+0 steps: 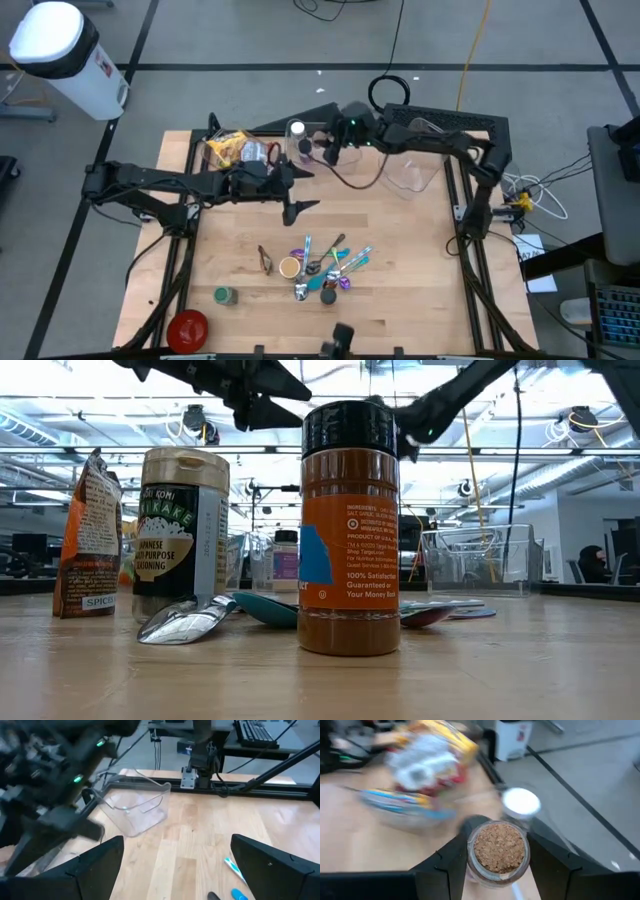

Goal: Pick & Place Food Item
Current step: Put the brown seasoning bottle into the middle transparent bin

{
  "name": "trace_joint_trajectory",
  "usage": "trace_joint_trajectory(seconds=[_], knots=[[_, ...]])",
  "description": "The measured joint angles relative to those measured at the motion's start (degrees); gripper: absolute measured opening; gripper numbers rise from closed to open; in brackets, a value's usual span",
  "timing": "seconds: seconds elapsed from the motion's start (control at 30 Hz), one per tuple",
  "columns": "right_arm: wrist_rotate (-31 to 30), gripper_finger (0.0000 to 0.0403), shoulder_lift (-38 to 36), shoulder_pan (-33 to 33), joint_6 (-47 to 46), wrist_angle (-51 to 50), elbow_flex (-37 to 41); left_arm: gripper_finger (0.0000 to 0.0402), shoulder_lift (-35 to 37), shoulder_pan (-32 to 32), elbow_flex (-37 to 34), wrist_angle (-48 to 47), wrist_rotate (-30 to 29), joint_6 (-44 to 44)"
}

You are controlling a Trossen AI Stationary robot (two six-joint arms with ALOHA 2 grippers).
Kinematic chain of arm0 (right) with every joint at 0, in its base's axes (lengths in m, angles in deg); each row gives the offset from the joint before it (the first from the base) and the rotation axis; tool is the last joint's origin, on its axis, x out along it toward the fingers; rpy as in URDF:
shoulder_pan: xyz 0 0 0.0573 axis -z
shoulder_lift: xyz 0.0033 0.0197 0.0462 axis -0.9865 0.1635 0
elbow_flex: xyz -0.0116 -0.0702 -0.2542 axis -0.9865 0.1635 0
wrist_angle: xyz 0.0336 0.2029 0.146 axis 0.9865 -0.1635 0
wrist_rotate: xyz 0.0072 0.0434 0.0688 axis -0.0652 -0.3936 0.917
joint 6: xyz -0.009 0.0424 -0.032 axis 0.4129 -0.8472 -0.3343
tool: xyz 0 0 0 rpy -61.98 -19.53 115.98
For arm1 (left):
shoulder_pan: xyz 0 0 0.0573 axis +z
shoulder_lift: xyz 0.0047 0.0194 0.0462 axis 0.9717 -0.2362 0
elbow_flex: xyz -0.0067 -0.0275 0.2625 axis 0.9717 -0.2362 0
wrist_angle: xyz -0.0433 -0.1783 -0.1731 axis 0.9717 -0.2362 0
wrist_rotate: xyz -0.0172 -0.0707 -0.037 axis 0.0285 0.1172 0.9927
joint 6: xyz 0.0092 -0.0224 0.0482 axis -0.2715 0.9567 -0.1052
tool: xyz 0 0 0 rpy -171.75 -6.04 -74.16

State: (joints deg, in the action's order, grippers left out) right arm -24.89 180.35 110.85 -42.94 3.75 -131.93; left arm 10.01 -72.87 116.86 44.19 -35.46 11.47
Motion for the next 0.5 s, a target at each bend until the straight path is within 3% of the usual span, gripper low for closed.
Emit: trace_joint_trajectory(seconds=[0.13, 0.5], knots=[[-1.9, 0.0164, 3.9, 2.6, -0.5, 1.7, -1.0, 0.0372, 0.0, 0.0, 0.0, -0.4, 0.0, 0.0], [1.0, 0.0164, 10.3, 3.7, -0.5, 3.1, -1.0, 0.0373, 0.0, 0.0, 0.0, -0.2, 0.0, 0.2]])
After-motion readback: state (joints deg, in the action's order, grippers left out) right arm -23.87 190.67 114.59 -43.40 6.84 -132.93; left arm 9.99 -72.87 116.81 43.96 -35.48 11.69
